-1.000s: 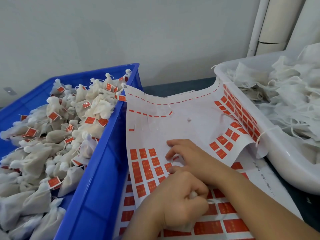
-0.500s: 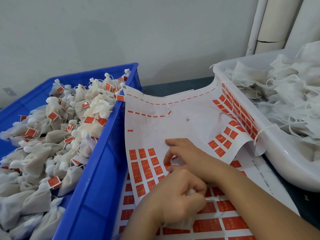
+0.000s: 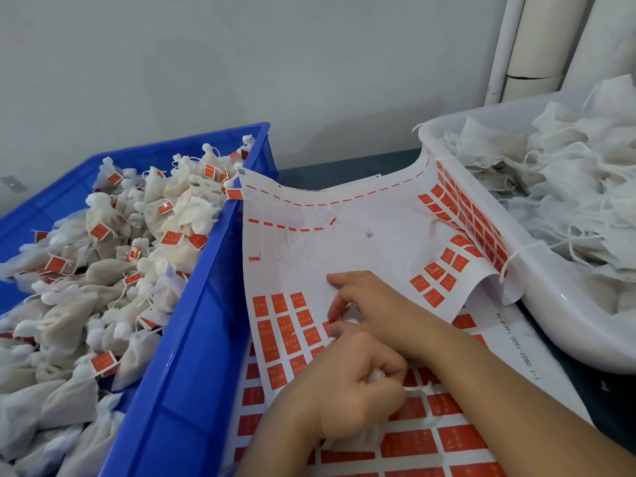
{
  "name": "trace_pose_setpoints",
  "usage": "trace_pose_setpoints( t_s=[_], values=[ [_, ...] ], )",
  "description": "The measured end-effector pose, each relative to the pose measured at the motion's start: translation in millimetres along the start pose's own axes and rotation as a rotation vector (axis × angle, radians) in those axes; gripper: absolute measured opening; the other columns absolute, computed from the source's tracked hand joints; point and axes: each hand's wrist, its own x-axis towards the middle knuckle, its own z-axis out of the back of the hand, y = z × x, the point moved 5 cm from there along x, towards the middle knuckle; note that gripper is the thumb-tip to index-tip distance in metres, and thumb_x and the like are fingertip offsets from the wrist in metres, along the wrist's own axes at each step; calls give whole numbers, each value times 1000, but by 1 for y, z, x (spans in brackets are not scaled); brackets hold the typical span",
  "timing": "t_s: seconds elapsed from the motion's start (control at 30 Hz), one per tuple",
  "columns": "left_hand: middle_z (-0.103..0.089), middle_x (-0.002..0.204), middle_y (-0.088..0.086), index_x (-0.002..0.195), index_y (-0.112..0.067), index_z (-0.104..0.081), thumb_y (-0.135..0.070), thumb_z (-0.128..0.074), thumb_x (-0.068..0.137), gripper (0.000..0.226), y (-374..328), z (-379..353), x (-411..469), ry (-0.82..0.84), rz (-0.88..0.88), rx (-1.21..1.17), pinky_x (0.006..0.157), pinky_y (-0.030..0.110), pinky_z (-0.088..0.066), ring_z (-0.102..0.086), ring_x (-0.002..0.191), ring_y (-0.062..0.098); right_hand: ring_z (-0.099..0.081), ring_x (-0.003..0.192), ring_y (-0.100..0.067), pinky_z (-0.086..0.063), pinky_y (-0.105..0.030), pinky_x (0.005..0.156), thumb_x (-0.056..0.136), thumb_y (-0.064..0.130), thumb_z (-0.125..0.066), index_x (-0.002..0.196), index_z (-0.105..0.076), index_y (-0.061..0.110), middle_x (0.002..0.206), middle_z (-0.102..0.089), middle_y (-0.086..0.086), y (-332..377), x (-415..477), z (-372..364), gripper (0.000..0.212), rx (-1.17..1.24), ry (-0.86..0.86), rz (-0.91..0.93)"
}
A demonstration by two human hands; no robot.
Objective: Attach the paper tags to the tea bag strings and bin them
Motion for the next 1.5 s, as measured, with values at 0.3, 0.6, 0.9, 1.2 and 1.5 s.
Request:
trace_pose_setpoints(
  t_s=[0.3,0.6,0.9,1.2,1.5],
  values=[
    [-40,51,-4,48,-27,-45,-21,-43,71,24,0,0,0,-5,-6,-9,53,24,-34,-42,54,10,-30,131,-5,-17,-9,92,86,36,-63,107,-60,26,148,-30,12,-3,-1,0,24,5,-86,-49],
    [-38,48,-10,44,-30,-45,-20,-43,70,27,-1,0,1,-10,-21,-19,52,21,-32,-39,50,5,-24,135,-8,-13,-17,95,85,32,-66,98,-67,23,149,-32,8,-4,4,-1,16,-14,-62,-50],
    [-38,48,-9,44,-31,-46,-22,-43,70,27,0,-1,1,-9,-23,-23,52,22,-32,-39,50,6,-25,133,-5,-16,-14,95,85,32,-65,102,-56,29,148,-31,10,-2,0,1,20,24,-80,-40],
    [-40,49,-10,45,-33,-49,-23,-44,69,26,1,-1,1,-16,-6,-12,53,21,-34,-42,52,5,-28,132,-6,-21,-25,105,83,33,-68,101,-70,24,144,-40,11,1,-3,3,21,13,-66,-17],
    [-39,49,-6,47,-29,-43,-22,-44,70,24,-2,0,1,-13,-52,-14,51,21,-31,-38,50,6,-31,127,-2,-21,-17,100,89,30,-59,87,-55,31,140,-41,12,2,-5,3,6,92,-81,-9]
  ],
)
